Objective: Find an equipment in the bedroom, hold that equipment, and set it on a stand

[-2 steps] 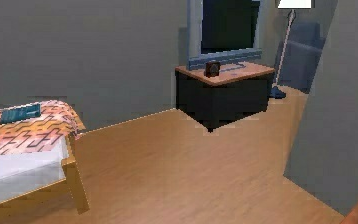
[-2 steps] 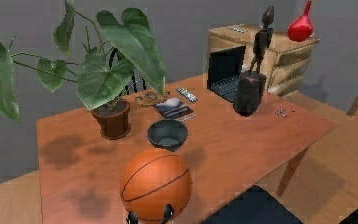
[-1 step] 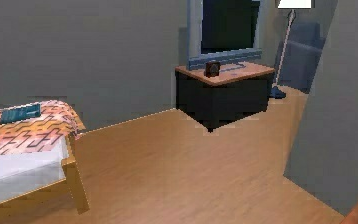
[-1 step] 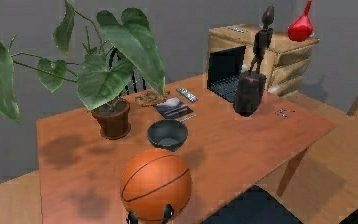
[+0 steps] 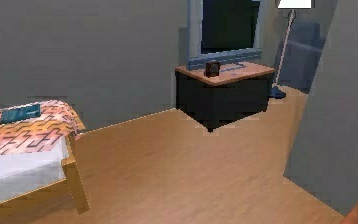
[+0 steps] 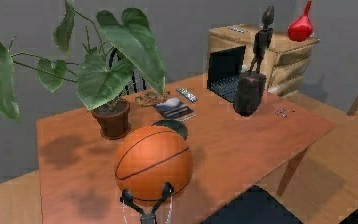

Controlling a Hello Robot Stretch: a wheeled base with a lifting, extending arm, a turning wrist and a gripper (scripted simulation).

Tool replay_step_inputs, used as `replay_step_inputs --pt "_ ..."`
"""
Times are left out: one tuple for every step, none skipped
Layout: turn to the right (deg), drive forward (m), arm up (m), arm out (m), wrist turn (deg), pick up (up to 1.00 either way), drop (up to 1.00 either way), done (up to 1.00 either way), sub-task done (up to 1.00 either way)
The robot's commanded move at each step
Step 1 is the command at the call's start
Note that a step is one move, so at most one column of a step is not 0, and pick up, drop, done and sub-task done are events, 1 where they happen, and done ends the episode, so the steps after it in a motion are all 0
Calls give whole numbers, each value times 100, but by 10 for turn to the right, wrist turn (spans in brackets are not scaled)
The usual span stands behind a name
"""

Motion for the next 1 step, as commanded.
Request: replay_step_inputs --pt "-450 0 0 0 0 0 0 0 0"
